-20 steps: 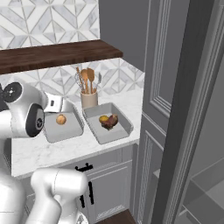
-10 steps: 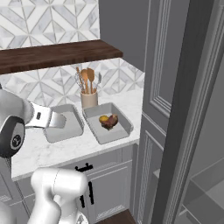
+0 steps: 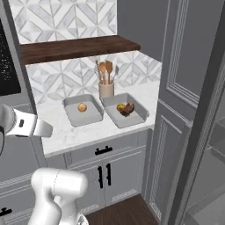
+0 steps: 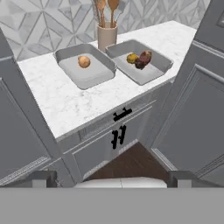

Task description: Place one squash and one steak in each tupperware on the nearby counter, to pack two identical lunches.

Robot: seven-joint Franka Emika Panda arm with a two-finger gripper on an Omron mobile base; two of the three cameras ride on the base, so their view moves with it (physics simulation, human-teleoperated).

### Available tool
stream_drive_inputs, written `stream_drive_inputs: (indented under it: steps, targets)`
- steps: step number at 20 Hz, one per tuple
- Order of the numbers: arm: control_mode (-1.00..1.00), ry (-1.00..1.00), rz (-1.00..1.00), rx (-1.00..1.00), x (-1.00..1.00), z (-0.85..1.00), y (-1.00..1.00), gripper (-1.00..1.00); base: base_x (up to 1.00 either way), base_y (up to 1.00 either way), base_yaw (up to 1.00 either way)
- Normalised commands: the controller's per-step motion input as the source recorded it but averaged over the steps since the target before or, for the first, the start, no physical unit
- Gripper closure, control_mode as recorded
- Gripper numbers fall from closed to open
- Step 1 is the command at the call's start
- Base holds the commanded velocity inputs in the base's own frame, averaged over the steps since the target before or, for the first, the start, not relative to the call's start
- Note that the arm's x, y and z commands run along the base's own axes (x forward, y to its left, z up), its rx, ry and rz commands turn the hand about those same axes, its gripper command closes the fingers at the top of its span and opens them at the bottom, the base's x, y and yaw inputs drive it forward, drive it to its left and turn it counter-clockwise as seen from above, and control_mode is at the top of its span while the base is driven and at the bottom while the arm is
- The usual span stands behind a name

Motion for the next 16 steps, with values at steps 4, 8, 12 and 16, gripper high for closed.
stream_drive_inputs:
  steps: [4,8,12,16]
  targets:
    - [1.00,0.00,0.00,0.00,0.00,0.00,0.00,-1.00,-1.00,0.42,0.02]
    - [1.00,0.00,0.00,0.00,0.00,0.00,0.00,-1.00,-1.00,0.13,-0.07]
    - [1.00,0.00,0.00,0.00,0.00,0.00,0.00,-1.00,-1.00,-0.13,-0.32]
    - [1.00,0.00,0.00,0.00,0.00,0.00,0.00,-1.00,-0.77,-0.28,-0.41]
